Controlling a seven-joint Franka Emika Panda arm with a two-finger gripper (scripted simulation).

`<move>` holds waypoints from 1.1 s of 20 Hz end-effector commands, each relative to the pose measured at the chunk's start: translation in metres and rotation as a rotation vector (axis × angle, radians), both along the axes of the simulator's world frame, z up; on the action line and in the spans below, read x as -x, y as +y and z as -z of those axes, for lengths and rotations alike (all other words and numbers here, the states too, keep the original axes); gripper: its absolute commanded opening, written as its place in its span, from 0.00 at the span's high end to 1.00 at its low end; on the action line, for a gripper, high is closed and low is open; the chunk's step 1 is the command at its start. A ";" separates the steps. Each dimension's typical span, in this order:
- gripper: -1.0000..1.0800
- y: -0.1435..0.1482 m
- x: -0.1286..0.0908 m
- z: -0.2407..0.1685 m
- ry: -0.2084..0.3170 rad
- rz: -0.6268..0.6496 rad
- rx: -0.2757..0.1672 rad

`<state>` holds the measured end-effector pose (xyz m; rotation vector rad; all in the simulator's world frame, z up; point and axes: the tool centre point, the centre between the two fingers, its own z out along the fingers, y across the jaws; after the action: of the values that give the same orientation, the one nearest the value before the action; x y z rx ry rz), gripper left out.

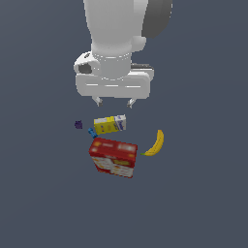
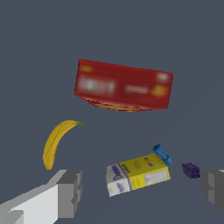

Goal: Pick up a designated object from a clutter of objects.

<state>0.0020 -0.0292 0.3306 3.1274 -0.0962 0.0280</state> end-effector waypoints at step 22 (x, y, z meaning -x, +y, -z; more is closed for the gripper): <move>0.04 -0.001 0.012 0.011 0.022 0.057 0.017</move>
<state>-0.0089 -0.0289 0.3230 3.1065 -0.1557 -0.0067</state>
